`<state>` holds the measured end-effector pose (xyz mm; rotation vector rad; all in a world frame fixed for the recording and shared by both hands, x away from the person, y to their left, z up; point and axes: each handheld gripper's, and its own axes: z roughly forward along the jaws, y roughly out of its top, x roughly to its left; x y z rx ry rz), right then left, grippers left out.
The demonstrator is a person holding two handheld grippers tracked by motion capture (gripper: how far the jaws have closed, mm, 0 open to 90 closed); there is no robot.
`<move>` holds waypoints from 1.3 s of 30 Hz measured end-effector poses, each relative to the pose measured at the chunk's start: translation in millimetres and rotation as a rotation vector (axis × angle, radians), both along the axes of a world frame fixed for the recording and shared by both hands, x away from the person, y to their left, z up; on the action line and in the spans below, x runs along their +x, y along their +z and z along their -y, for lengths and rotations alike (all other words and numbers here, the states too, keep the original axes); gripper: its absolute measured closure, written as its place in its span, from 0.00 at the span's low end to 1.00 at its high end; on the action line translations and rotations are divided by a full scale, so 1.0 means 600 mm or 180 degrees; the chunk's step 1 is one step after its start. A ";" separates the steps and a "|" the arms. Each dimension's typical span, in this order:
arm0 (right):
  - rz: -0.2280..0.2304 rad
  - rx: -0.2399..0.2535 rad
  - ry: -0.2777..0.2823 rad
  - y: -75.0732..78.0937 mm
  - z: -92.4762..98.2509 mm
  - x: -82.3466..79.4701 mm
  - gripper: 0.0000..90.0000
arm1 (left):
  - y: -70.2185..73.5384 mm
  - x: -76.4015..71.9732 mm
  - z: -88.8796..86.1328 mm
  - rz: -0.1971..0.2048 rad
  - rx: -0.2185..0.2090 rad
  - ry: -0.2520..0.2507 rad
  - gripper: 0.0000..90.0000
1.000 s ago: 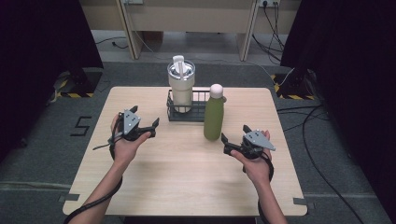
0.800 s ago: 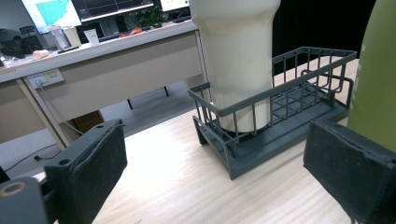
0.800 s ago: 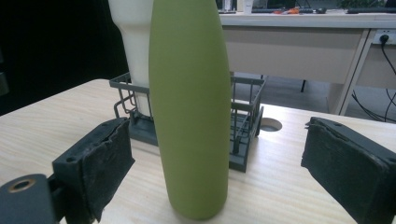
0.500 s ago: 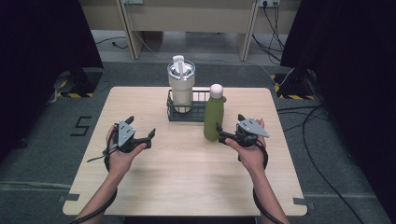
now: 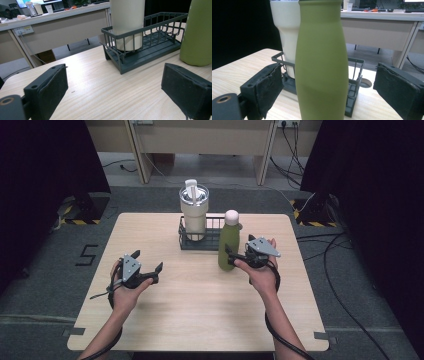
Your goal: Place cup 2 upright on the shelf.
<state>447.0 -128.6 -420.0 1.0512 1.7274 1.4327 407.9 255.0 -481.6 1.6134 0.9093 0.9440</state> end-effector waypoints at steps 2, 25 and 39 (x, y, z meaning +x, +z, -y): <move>-0.0007 -0.0016 0.0001 -0.001 -0.004 0.008 0.09 | -0.002 0.000 -0.001 -0.0008 -0.0005 0.0006 0.06; -0.0031 -0.0134 0.0046 -0.030 -0.043 0.055 0.11 | -0.002 0.001 -0.010 -0.0023 -0.0046 0.0016 0.07; -0.0006 -0.0176 -0.0050 -0.044 -0.049 0.070 0.23 | -0.006 0.003 -0.011 -0.0051 -0.0043 -0.0021 0.07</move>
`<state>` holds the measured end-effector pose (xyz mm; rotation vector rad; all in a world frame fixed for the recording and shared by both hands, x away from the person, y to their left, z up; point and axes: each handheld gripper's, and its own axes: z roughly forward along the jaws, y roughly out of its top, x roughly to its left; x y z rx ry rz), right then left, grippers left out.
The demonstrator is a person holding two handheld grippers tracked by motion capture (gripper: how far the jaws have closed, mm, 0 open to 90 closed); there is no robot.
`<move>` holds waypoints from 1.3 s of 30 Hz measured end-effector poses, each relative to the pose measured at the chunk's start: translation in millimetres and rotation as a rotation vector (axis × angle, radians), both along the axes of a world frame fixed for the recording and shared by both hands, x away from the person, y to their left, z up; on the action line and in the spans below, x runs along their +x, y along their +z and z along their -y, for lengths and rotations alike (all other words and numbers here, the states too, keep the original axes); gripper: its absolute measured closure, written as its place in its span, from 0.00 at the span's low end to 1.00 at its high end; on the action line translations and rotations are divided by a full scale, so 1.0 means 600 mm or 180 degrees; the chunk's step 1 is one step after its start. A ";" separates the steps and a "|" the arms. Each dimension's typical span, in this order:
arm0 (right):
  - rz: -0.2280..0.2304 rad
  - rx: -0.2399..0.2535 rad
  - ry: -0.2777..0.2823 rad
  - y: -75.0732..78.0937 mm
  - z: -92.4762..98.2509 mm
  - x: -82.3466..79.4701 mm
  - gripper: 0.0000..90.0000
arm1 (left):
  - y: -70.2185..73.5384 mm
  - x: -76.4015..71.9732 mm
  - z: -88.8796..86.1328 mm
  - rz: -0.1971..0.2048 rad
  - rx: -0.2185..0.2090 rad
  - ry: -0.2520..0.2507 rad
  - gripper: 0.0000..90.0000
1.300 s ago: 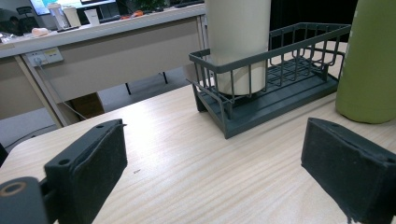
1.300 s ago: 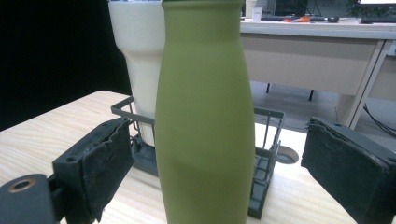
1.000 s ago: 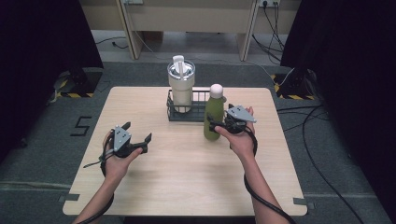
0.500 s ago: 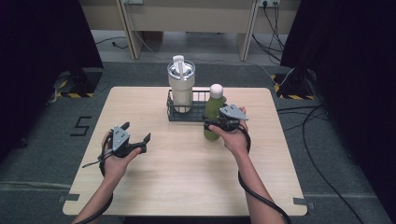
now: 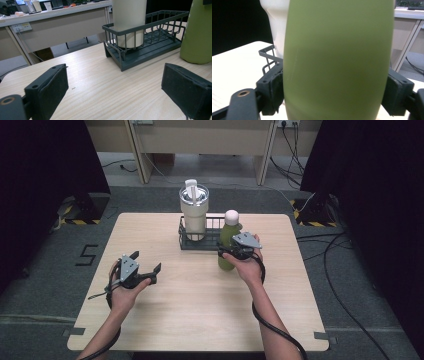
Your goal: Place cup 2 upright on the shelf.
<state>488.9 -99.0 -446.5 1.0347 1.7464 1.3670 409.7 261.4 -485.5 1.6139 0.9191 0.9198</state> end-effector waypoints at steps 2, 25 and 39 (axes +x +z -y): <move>0.0015 -0.0009 -0.0001 0.000 0.000 0.000 0.24 | 0.000 0.000 0.000 0.0002 0.0000 -0.0002 0.07; 0.0091 0.0036 -0.0029 -0.001 0.002 -0.001 0.25 | -0.002 0.000 0.000 0.0001 -0.0005 0.0002 0.07; 0.0212 0.0089 -0.0024 0.032 0.003 -0.008 0.25 | -0.002 0.000 0.000 0.0001 -0.0006 0.0016 0.07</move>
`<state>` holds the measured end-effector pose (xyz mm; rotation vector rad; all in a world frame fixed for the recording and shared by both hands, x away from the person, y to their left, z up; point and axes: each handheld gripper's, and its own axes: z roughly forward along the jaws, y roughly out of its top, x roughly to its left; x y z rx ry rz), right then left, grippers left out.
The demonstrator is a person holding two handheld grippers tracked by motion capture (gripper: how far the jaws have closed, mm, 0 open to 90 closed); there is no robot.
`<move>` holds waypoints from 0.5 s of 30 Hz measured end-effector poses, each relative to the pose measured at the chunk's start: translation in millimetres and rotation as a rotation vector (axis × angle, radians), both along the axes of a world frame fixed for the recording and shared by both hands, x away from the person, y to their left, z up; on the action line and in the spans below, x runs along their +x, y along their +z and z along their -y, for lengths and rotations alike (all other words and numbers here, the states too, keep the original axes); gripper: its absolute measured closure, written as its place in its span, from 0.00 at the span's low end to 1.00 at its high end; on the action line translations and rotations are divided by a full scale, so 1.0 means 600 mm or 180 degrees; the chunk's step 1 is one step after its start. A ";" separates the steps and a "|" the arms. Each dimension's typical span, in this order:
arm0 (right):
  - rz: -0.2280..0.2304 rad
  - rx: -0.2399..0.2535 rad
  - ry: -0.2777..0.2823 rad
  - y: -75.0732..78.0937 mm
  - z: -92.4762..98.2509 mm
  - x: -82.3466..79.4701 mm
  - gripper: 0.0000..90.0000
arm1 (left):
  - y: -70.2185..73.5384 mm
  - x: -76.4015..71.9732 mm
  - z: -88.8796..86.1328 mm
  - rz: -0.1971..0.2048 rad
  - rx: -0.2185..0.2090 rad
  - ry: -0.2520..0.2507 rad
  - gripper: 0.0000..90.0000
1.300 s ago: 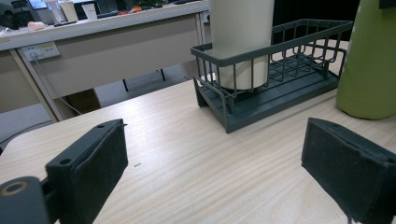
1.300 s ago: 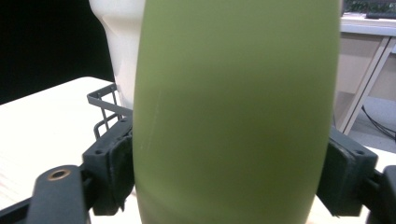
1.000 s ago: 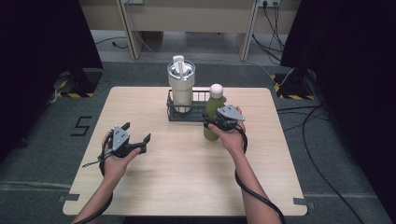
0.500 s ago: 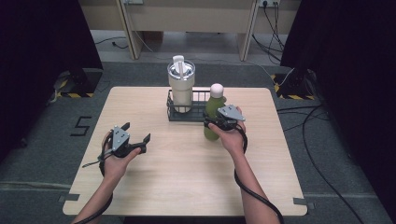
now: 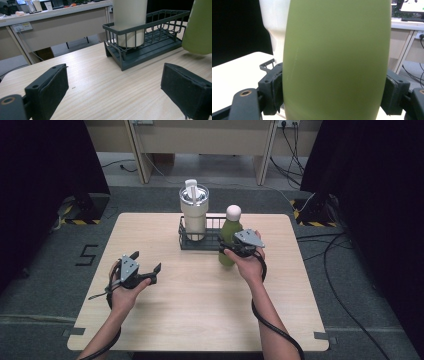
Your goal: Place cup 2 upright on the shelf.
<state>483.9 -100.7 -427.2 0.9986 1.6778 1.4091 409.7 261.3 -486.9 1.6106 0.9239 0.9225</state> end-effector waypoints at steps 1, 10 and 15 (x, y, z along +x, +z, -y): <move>0.0014 0.0006 0.0008 0.003 0.000 -0.001 0.25 | 0.000 0.000 0.000 -0.0002 0.0000 0.0000 0.07; 0.0088 0.0079 0.0013 0.028 0.000 -0.004 0.25 | 0.000 0.000 0.000 -0.0001 -0.0011 0.0005 0.07; 0.0128 0.0088 0.0010 0.040 0.001 -0.004 0.25 | -0.001 0.000 0.001 -0.0009 -0.0011 0.0002 0.07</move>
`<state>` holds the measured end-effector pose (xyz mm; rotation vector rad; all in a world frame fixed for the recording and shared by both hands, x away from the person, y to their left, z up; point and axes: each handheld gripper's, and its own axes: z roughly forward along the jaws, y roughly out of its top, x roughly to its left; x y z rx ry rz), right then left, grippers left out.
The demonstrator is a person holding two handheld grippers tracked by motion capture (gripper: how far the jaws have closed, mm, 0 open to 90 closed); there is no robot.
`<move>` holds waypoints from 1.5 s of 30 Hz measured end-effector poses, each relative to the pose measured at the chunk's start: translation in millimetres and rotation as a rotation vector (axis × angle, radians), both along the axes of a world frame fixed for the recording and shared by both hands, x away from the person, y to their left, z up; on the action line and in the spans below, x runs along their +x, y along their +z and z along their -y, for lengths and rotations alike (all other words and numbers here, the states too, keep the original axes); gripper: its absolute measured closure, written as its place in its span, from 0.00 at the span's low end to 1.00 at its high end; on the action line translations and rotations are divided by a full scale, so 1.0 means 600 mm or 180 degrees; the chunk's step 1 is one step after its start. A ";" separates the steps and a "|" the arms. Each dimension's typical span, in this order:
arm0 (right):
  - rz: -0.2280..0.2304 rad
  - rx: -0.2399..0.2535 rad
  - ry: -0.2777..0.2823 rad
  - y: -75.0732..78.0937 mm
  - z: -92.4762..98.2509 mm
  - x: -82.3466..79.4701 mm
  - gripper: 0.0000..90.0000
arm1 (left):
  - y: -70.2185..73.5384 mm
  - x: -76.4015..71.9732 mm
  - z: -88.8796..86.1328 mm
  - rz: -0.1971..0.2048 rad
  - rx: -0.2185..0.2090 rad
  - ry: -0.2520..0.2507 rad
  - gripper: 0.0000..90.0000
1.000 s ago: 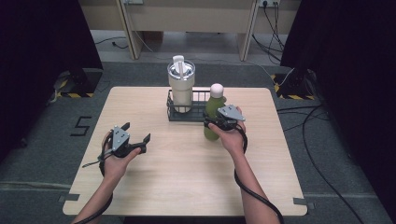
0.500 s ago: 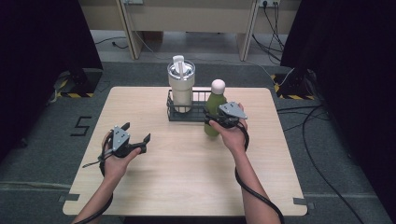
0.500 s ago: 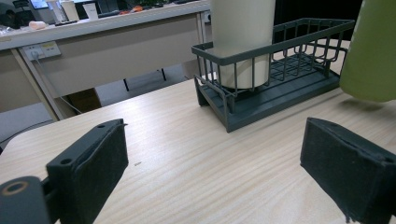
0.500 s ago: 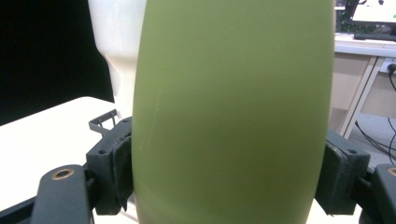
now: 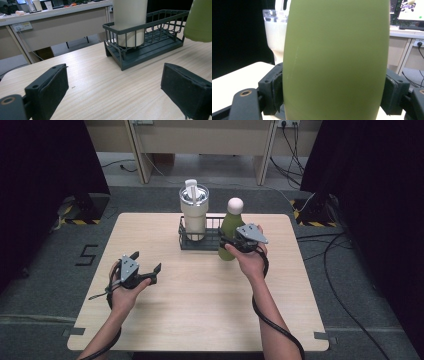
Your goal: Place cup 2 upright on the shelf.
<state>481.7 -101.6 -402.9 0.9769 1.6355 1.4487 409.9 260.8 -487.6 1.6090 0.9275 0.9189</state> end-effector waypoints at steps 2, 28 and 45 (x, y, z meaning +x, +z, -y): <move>0.0019 0.0007 0.0005 0.005 0.000 0.000 0.25 | 0.000 0.000 0.000 -0.0002 -0.0006 0.0007 0.07; 0.0181 0.0046 -0.0038 0.061 0.000 0.005 0.25 | 0.000 0.001 -0.001 -0.0004 -0.0022 0.0015 0.07; 0.0235 0.0106 -0.0082 0.084 -0.001 0.015 0.25 | 0.000 0.002 -0.001 0.0007 -0.0027 0.0023 0.07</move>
